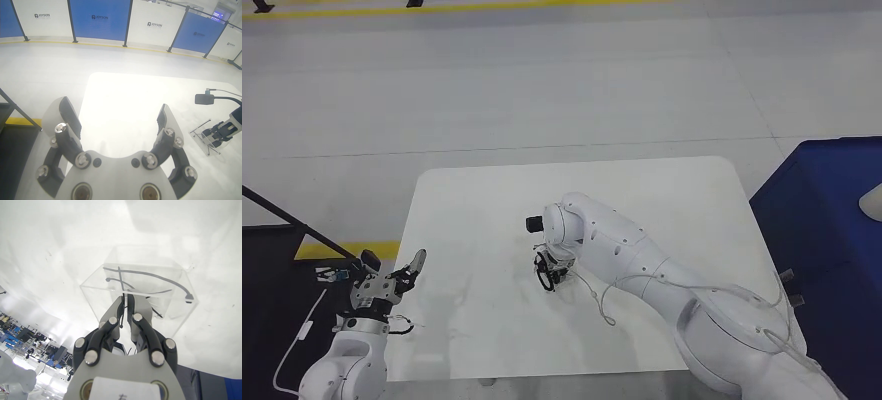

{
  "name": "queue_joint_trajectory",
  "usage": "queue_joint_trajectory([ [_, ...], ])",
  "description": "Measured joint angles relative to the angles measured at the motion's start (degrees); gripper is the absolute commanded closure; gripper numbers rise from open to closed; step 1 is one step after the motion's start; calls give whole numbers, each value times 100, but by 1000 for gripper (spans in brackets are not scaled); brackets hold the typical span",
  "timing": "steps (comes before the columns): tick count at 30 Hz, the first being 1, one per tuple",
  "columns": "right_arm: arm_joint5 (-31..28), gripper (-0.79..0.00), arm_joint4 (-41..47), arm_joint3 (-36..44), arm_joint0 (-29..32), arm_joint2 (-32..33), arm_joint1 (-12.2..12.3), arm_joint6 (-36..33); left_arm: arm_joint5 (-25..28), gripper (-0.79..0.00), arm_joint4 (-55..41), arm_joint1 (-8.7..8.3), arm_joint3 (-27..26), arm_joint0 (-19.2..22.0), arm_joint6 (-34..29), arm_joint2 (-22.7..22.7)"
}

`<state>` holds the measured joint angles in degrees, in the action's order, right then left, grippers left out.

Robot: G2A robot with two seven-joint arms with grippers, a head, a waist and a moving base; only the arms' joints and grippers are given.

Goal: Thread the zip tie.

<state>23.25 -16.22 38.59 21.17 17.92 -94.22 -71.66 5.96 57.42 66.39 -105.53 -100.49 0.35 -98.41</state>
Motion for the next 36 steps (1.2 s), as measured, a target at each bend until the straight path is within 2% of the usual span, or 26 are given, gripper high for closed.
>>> queue_joint_trajectory([
  [3,-4,0,15,-187,5,0,-90,16,0,-785,0,0,0,0,0,0],
  [12,-210,0,149,-367,-160,175,-231,-79,0,-785,0,0,0,0,0,0],
  [17,-213,0,196,-41,-255,381,-118,-390,0,-785,0,0,0,0,0,0],
  [21,-127,0,319,360,-266,680,88,-733,0,-785,0,0,0,0,0,0],
  [24,-352,0,759,753,-212,1219,377,-1231,0,-785,0,0,0,0,0,0],
  [27,-811,0,1196,1327,73,1835,786,-1632,0,-785,0,0,0,0,0,0],
  [30,-1166,0,1697,2190,557,2184,1298,-1639,0,-785,0,0,0,0,0,0],
  [34,-1621,0,2755,3433,1249,2462,2128,-1633,0,-785,0,0,0,0,0,0],
  [36,-1704,0,3195,3698,1369,2496,2290,-1634,0,-785,0,0,0,0,0,0],
])
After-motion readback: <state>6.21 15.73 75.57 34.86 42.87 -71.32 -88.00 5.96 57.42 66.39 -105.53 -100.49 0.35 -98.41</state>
